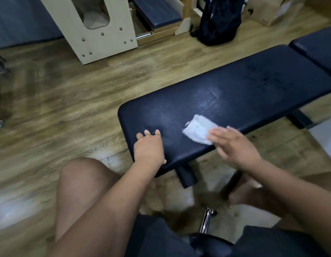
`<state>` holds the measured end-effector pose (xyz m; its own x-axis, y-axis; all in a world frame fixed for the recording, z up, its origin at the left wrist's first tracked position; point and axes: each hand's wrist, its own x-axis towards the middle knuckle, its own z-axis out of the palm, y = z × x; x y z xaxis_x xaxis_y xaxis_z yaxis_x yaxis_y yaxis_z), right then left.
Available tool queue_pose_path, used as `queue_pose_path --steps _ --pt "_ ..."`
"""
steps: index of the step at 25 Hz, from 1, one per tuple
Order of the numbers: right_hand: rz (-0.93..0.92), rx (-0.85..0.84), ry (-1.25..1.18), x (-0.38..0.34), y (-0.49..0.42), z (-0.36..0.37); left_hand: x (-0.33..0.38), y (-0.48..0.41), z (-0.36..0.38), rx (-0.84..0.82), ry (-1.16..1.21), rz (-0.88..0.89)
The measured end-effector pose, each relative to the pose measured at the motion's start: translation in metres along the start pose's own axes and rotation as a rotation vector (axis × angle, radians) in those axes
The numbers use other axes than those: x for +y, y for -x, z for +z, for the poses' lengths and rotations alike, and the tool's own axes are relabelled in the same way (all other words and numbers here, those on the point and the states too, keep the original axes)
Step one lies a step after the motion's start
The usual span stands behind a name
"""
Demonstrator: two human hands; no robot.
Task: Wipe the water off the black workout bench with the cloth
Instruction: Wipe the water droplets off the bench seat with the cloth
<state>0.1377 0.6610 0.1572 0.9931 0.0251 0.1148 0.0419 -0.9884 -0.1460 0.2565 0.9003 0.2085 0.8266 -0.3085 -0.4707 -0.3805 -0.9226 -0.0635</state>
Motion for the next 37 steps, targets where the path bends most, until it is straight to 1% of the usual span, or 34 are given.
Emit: queue_pose_path --steps 2,4,6,7,8,10,11,12,14,15,16,17,18,19,21,23,24,25,26,27,29,30,31,32,33,34,35,36,37 --pt "0.289 0.07 0.019 0.066 0.008 -0.017 0.003 -0.003 -0.003 -0.003 -0.014 0.001" --pt "0.509 0.137 -0.05 0.11 0.012 -0.03 0.004 -0.005 -0.003 0.003 -0.05 -0.014" --pt "0.668 0.199 -0.091 0.114 0.003 -0.03 0.0 -0.004 0.002 0.039 -0.058 -0.027" --pt "0.709 0.217 -0.097 0.106 -0.001 -0.027 0.001 -0.003 0.004 0.052 -0.054 -0.034" --pt "0.705 0.221 -0.094 0.092 -0.004 -0.022 0.001 -0.002 0.005 0.058 -0.052 -0.045" --pt "0.589 0.215 -0.102 0.046 -0.012 -0.011 0.005 -0.002 0.003 0.043 -0.068 -0.079" --pt "0.476 0.21 -0.115 0.02 -0.014 -0.006 0.01 -0.005 0.001 0.028 -0.085 -0.089" --pt "0.324 0.195 -0.131 -0.006 -0.015 -0.001 0.015 -0.008 -0.002 0.011 -0.103 -0.093" --pt "0.003 0.082 -0.181 -0.043 -0.006 0.004 0.018 -0.01 -0.006 -0.019 -0.109 -0.094" --pt "-0.125 0.031 -0.166 -0.034 0.0 0.004 0.018 -0.008 -0.005 -0.021 -0.091 -0.097" --pt "-0.181 0.022 -0.124 -0.006 0.0 0.002 0.016 -0.004 -0.004 -0.01 -0.061 -0.108" --pt "-0.16 0.016 -0.089 0.031 -0.003 -0.001 0.018 0.0 -0.002 0.012 -0.023 -0.117" --pt "-0.065 0.015 -0.051 0.07 -0.007 -0.007 0.024 0.006 0.0 0.043 0.007 -0.116" --pt "0.054 0.025 -0.014 0.11 -0.011 -0.017 0.037 0.01 0.001 0.099 0.045 -0.096" --pt "0.324 0.046 0.006 0.182 -0.013 -0.042 0.079 0.012 -0.006 0.246 0.178 0.018" --pt "0.581 0.109 -0.054 0.217 -0.012 -0.06 0.13 0.004 -0.015 0.282 0.268 0.129" --pt "0.674 0.121 -0.083 0.218 -0.012 -0.061 0.153 0.0 -0.015 0.258 0.289 0.135" --pt "0.695 0.125 -0.087 0.209 -0.011 -0.057 0.172 -0.005 -0.014 0.226 0.291 0.111" --pt "0.644 0.118 -0.076 0.191 -0.009 -0.049 0.185 -0.01 -0.01 0.198 0.266 0.078" --pt "0.544 0.124 -0.072 0.168 -0.008 -0.038 0.194 -0.014 -0.005 0.193 0.215 0.045" --pt "0.3 0.127 -0.139 0.112 -0.001 -0.015 0.199 -0.017 0.007 0.243 0.138 0.0" --pt "0.158 0.117 -0.193 0.087 0.002 -0.009 0.197 -0.016 0.011 0.27 0.141 0.005" --pt "0.031 0.099 -0.243 0.074 0.005 -0.006 0.195 -0.014 0.013 0.286 0.159 0.016" --pt "-0.065 0.087 -0.261 0.078 0.005 -0.004 0.195 -0.013 0.013 0.28 0.18 0.017" --pt "-0.124 0.097 -0.243 0.096 0.004 -0.006 0.196 -0.013 0.011 0.248 0.199 0.003" --pt "-0.139 0.139 -0.208 0.122 0.003 -0.01 0.198 -0.012 0.008 0.207 0.217 -0.015" --pt "-0.11 0.17 -0.172 0.152 0.003 -0.017 0.2 -0.01 0.004 0.173 0.231 -0.036" --pt "-0.031 0.2 -0.133 0.185 0.003 -0.026 0.201 -0.009 0.0 0.154 0.245 -0.05" --pt "0.088 0.215 -0.084 0.22 0.002 -0.038 0.203 -0.008 -0.004 0.152 0.258 -0.06"
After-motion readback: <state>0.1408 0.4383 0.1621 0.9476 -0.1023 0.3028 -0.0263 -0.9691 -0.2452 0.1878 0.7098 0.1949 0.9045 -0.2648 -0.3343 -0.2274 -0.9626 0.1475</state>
